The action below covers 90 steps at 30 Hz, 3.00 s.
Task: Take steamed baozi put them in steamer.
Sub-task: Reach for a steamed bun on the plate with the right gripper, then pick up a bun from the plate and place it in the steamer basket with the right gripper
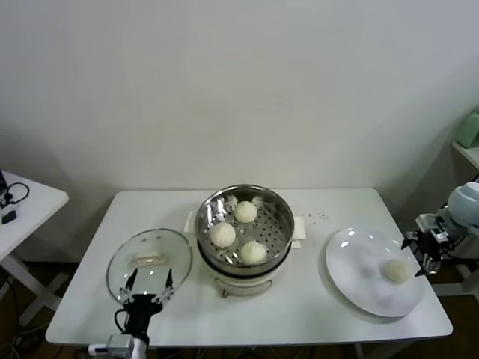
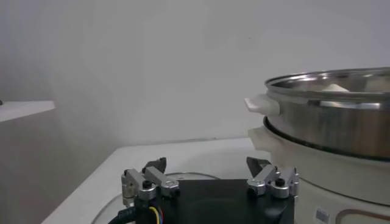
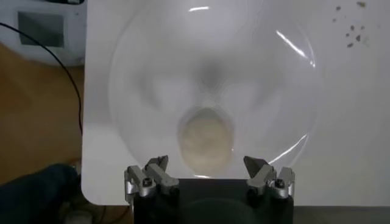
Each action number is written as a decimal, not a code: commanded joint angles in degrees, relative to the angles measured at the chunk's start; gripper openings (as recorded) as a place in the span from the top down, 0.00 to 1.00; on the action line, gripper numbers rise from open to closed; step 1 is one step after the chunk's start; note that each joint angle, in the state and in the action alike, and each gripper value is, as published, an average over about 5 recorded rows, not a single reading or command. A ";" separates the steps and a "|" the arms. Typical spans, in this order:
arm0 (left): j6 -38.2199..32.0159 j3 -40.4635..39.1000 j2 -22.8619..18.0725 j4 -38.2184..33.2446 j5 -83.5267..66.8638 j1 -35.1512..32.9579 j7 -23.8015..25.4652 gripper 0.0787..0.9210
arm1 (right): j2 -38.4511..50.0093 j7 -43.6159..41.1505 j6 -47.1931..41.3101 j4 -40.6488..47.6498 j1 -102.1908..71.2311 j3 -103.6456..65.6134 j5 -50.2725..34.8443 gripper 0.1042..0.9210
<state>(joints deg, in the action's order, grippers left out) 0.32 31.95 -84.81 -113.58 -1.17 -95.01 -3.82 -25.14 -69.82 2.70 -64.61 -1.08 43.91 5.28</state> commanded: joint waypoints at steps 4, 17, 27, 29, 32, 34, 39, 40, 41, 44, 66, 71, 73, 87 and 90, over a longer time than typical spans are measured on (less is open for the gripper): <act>0.25 0.66 -0.68 0.09 -0.72 -0.37 -0.06 0.12 | -5.67 3.29 0.53 7.64 -8.74 -7.00 5.90 0.12; 0.66 0.47 -0.66 0.25 0.48 0.33 -0.17 0.12 | -9.56 3.48 1.59 10.58 -9.48 -8.42 7.05 0.12; 0.72 0.54 -0.59 0.22 0.62 0.20 -0.23 0.12 | -9.82 1.13 1.63 11.24 -8.91 -8.49 7.03 0.15; 0.80 0.48 -0.53 0.19 0.71 0.28 -0.24 0.12 | -9.81 0.82 1.58 11.29 -8.73 -8.46 6.85 0.18; 0.90 0.39 -0.49 0.20 0.77 0.44 -0.26 0.12 | -9.71 0.42 1.49 11.44 -8.44 -8.37 6.53 0.22; 0.90 0.36 -0.50 0.23 0.80 0.49 -0.26 0.12 | -9.61 0.28 1.35 11.54 -8.24 -8.29 6.06 0.24; 0.80 0.38 -0.52 0.26 0.81 0.39 -0.24 0.12 | -9.16 0.15 0.17 11.18 -4.86 -5.71 1.89 0.27; 0.77 0.39 -0.51 0.27 0.81 0.36 -0.24 0.12 | -9.05 0.15 -0.30 11.01 -3.35 -4.43 0.49 0.27; 0.74 0.39 -0.51 0.28 0.83 0.34 -0.23 0.12 | -8.98 0.14 -0.93 10.80 -1.44 -2.53 -1.49 0.27; 0.71 0.22 -0.46 0.25 0.98 0.31 -0.19 0.12 | -9.26 0.08 -3.11 10.31 5.19 3.96 -8.37 0.28; 2.04 -4.35 0.11 -0.72 4.99 1.40 -0.20 0.12 | -30.75 1.53 -15.29 3.87 49.13 45.11 -49.41 0.28; 2.20 -4.87 0.08 -1.38 5.16 1.05 -0.11 0.12 | -36.03 2.81 -17.08 1.71 48.74 44.95 -52.42 0.28; 2.20 -4.88 0.06 -1.69 5.13 0.94 -0.10 0.12 | -37.86 3.44 -17.68 0.92 47.98 44.85 -53.12 0.28; 2.32 -4.25 1.77 -2.60 4.72 0.51 0.13 0.12 | -44.04 4.15 -19.21 2.39 38.66 43.34 -48.92 0.28; 2.40 -4.23 2.37 -2.64 4.61 0.63 0.21 0.12 | -43.81 4.08 -19.13 3.63 36.84 43.26 -46.97 0.28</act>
<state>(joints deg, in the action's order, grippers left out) 2.60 27.77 -83.56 -116.08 3.46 -94.41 -3.71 -64.76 -66.09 -15.42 -62.28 40.10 85.82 -43.32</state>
